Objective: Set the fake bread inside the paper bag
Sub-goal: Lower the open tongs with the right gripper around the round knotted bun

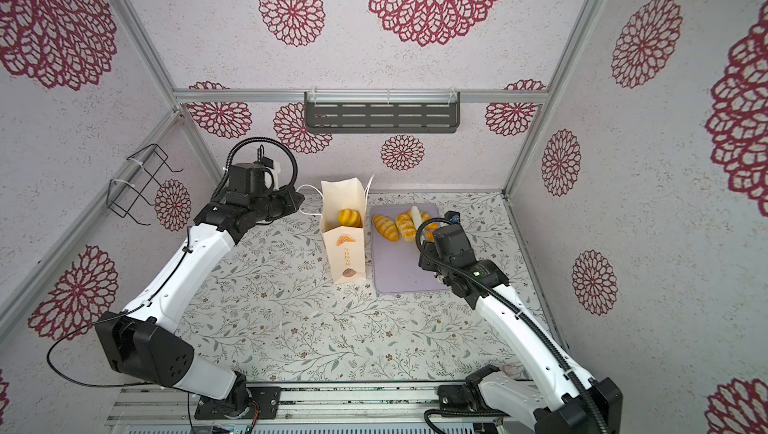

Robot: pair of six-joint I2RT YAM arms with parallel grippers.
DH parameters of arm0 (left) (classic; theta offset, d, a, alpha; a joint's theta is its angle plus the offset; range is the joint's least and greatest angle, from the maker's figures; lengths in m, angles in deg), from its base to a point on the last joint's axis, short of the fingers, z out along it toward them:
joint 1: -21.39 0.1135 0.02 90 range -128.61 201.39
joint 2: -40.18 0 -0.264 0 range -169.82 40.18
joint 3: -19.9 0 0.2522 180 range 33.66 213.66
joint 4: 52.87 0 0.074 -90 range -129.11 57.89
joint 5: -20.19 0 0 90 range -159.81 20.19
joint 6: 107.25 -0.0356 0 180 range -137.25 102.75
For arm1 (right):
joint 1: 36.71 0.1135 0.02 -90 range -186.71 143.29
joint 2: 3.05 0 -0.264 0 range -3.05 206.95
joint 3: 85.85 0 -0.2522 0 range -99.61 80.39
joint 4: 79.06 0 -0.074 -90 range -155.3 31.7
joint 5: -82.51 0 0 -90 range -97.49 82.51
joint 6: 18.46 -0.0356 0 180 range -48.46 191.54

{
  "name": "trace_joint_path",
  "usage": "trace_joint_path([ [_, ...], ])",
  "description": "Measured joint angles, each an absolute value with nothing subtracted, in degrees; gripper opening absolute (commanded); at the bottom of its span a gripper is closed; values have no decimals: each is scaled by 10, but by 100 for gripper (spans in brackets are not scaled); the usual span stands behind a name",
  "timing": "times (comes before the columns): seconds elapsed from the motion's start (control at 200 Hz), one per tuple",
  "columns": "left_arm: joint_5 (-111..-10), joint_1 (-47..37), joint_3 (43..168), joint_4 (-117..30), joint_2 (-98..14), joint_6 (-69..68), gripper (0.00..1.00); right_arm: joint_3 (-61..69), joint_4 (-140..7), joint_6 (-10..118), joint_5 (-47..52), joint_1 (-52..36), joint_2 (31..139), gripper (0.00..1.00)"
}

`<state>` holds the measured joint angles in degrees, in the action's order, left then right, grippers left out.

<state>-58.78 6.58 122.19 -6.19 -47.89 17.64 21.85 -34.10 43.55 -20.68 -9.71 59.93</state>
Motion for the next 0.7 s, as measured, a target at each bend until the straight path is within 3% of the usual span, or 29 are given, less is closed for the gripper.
trace_joint_path([
  [0.701, -588, 64, 1222, -57, -479, 176, 0, 232, -308, 500, -239, -103, 709, 66],
])
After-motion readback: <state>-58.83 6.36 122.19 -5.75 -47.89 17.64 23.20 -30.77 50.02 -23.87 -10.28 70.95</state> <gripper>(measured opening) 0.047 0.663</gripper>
